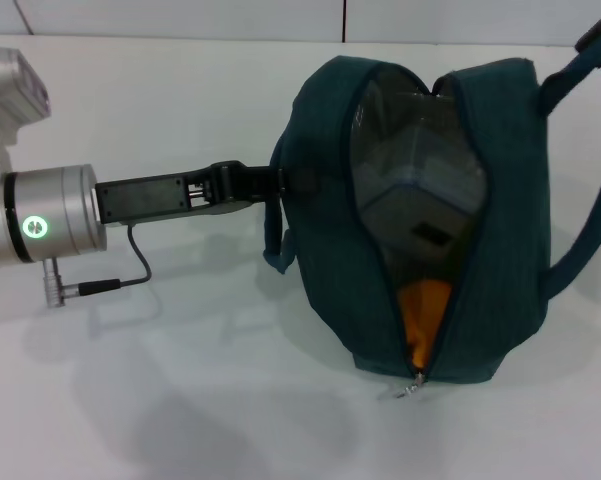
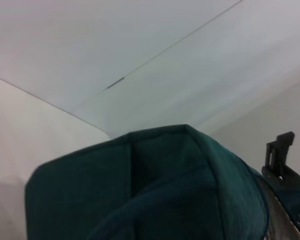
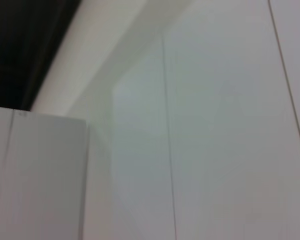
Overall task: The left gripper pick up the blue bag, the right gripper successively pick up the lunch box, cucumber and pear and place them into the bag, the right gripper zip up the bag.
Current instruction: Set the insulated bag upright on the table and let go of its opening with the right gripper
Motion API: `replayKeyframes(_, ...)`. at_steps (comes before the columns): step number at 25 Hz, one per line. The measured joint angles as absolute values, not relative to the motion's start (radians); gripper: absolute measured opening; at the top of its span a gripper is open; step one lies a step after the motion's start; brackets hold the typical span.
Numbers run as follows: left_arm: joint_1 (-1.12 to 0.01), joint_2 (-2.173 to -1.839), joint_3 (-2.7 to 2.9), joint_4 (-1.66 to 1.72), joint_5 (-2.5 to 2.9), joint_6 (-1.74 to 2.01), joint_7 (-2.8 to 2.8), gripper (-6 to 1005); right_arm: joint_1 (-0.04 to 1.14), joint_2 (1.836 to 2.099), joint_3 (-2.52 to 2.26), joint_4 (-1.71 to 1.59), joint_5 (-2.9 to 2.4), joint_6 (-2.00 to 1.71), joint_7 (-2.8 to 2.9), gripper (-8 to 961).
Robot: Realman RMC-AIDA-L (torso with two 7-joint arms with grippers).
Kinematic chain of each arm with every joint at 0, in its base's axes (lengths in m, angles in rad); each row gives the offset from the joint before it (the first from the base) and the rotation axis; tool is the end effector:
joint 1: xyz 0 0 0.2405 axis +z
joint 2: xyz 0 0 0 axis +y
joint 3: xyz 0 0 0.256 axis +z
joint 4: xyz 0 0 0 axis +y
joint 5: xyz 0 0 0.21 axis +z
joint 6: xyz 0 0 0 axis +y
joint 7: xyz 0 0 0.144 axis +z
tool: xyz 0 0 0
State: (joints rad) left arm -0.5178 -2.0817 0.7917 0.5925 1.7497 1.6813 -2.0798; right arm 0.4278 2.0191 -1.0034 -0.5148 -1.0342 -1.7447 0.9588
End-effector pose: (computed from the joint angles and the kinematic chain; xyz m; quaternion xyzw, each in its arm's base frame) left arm -0.2306 0.3167 -0.0043 0.7862 0.5010 0.3572 0.0574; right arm 0.2237 0.3170 0.0573 -0.8056 0.0296 0.5343 0.2545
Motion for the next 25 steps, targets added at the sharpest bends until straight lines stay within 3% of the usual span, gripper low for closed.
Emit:
replayKeyframes(10, -0.513, -2.071, 0.792, 0.598, 1.643, 1.815, -2.078, 68, 0.447, 2.016, -1.019, -0.466, -1.043, -1.777, 0.990, 709)
replayKeyframes(17, -0.520, -2.067, 0.791, 0.539, 1.710, 1.611, -2.061, 68, 0.451, 2.012, -1.022, -0.419, -1.090, -1.576, 0.987, 705)
replayKeyframes(25, -0.523, -2.074, 0.791, 0.548, 1.684, 1.724, -2.063, 68, 0.423, 2.011, -0.992, -0.425, -1.083, -1.729, 0.996, 700)
